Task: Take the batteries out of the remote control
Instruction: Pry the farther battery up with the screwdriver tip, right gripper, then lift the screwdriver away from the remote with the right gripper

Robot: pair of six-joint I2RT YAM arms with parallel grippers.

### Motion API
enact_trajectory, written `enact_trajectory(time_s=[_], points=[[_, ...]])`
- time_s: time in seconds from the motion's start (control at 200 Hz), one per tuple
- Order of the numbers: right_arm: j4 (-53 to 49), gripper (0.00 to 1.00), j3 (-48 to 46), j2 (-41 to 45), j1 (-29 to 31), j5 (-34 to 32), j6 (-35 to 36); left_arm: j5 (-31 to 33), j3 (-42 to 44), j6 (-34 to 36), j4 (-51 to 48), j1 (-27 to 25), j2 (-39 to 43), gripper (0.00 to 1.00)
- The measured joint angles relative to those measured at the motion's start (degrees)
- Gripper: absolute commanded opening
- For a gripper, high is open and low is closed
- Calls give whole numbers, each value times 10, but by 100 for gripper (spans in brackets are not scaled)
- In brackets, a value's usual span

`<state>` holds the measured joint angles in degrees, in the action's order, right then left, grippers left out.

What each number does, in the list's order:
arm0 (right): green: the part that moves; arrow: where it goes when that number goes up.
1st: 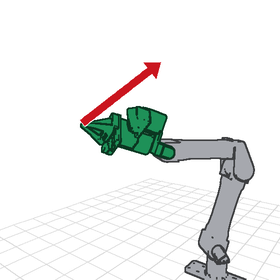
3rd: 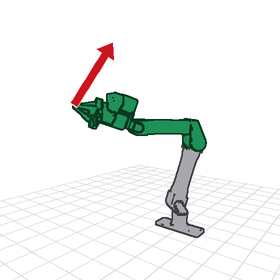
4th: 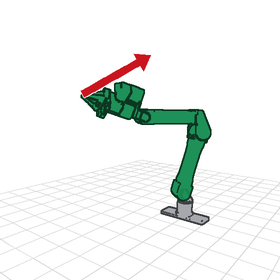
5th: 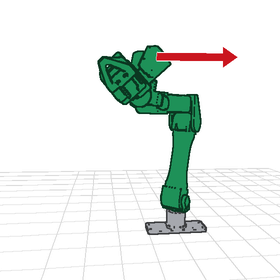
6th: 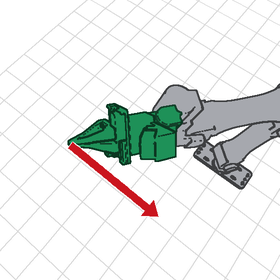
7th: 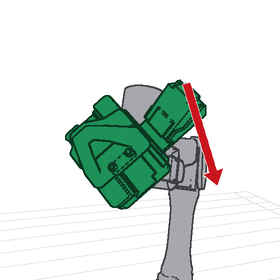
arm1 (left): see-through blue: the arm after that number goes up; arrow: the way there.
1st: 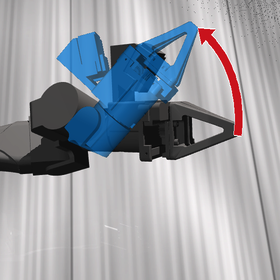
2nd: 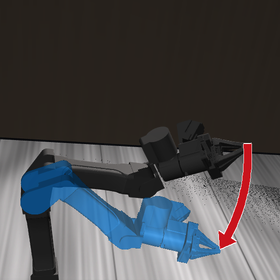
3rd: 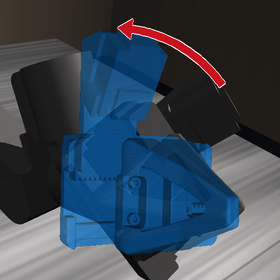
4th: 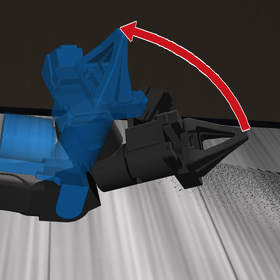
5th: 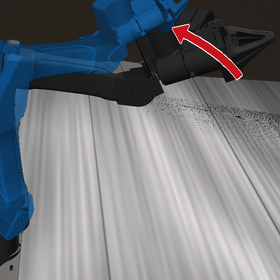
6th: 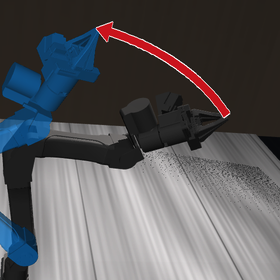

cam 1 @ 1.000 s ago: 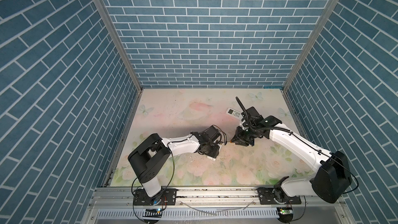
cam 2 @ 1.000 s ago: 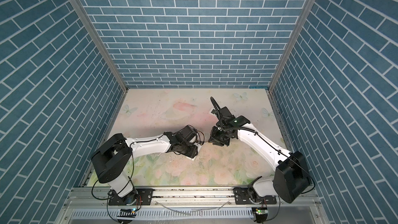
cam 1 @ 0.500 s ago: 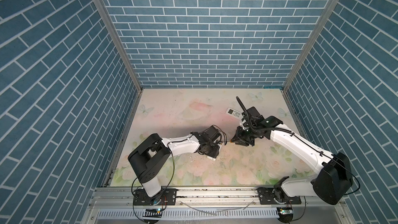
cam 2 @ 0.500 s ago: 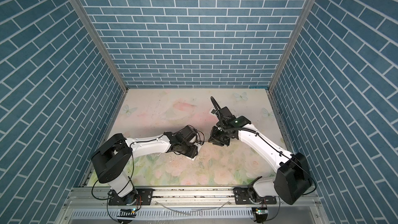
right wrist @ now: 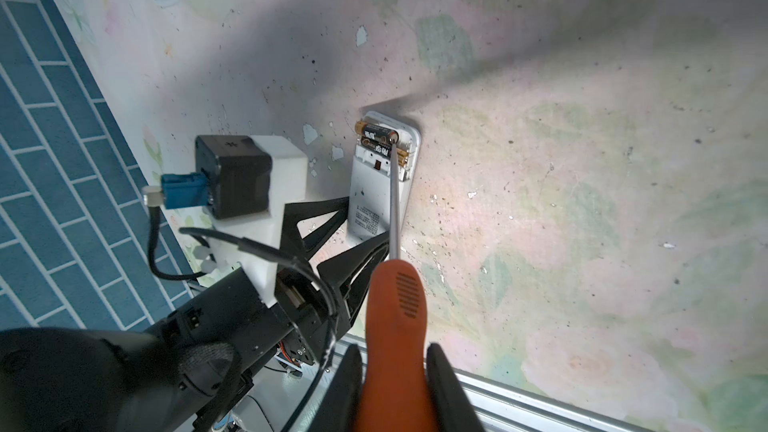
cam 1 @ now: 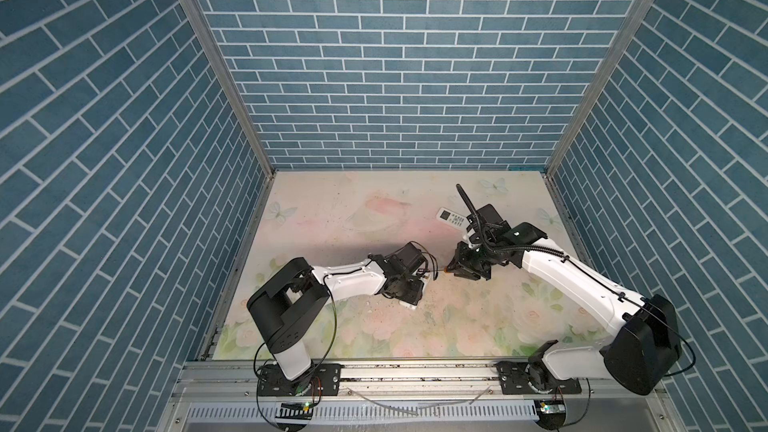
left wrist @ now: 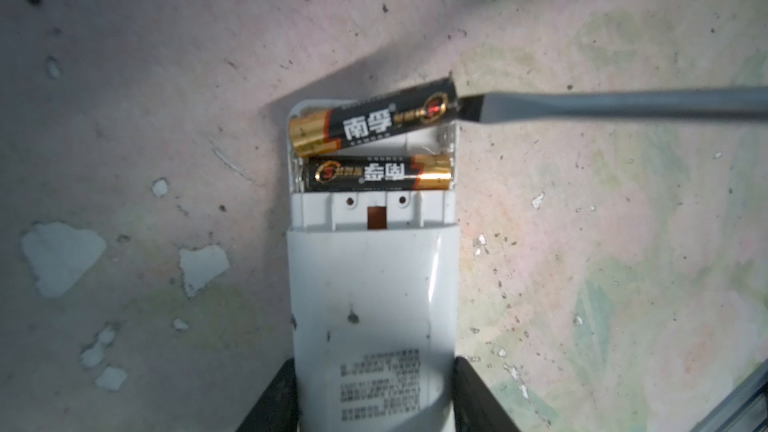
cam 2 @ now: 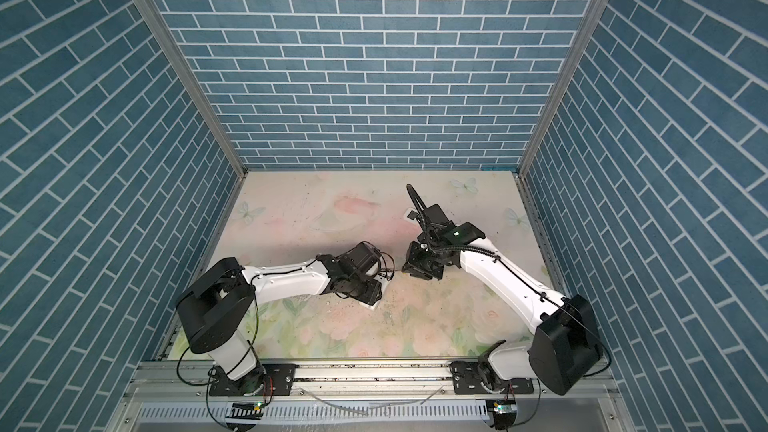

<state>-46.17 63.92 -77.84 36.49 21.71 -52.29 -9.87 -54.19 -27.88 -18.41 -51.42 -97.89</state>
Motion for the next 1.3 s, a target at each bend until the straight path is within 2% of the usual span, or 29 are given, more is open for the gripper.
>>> enact_trajectory(time_s=[0.355,0.76,1.03,1.3], points=[[30,0,10,0,3,8,0,-10,0,2,10,-11,-1,30],[9,0,16,0,0,-11,12,-14,-7,18,0,-11,-4,31],[-35,0,24,13,-43,-35,50,-2,-36,80,-51,-14,-17,32],[-105,0,71,42,-114,-35,148,22,-70,170,-119,-15,-23,32]])
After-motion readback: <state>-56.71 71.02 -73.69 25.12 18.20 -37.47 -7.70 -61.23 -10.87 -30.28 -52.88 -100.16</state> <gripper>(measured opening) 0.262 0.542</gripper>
